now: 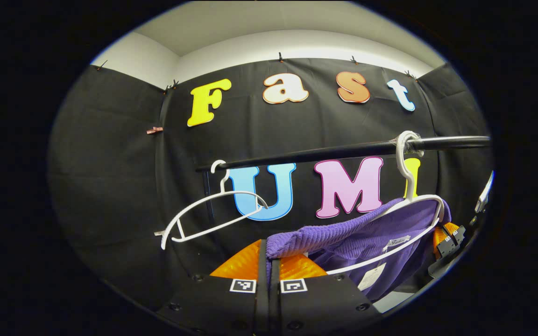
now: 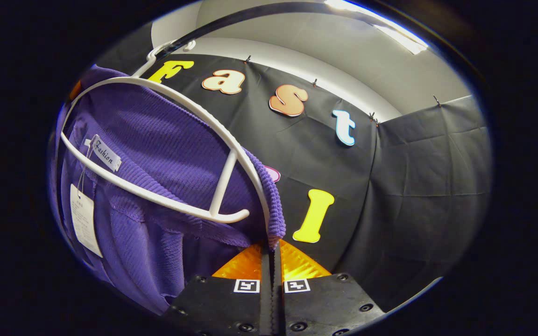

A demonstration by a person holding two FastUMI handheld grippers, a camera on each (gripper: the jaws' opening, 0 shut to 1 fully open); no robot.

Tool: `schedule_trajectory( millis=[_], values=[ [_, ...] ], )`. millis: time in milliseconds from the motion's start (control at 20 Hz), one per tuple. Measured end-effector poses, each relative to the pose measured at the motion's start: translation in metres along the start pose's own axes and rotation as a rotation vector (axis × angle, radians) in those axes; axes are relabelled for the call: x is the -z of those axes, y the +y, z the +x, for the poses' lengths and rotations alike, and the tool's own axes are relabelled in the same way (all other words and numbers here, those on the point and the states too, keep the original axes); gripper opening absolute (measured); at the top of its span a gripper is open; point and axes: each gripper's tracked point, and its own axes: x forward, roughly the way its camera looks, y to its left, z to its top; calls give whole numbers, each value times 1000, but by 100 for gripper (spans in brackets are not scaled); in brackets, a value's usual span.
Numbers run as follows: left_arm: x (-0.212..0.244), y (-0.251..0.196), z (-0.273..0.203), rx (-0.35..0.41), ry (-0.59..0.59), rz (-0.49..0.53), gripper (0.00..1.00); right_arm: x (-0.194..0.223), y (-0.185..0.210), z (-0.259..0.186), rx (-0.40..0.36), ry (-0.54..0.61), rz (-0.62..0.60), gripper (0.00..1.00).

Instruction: Grasp the clothes on the hanger with both hands and then place them into the laundry hamper below.

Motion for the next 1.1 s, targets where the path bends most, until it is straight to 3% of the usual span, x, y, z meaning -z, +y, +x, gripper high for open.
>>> schedule_trajectory(
  millis=[150, 200, 250, 350, 650, 900, 1100],
  values=[
    [-15, -5, -6, 37, -19, -27, 5, -18, -27, -1, 62, -27, 56, 5],
    [-18, -8, -5, 49, -17, -32, 5, -25, -35, 2, 79, -46, 57, 9],
    [-22, -11, -3, 60, -21, -31, 5, -28, -39, 6, 88, -62, 36, 4],
    [-29, -16, -1, 73, -42, 1, 5, -30, -40, 13, 84, -88, -12, 4],
    [-1, -18, 12, 92, 23, 44, 5, 34, 0, 35, -50, 27, -19, 5],
    [26, 14, 4, 23, 45, 41, 5, 38, 34, -25, -84, 59, 61, 5],
    [60, 60, -9, -49, 107, 59, 5, 15, 65, -75, -177, 92, 134, 5]
  ],
)
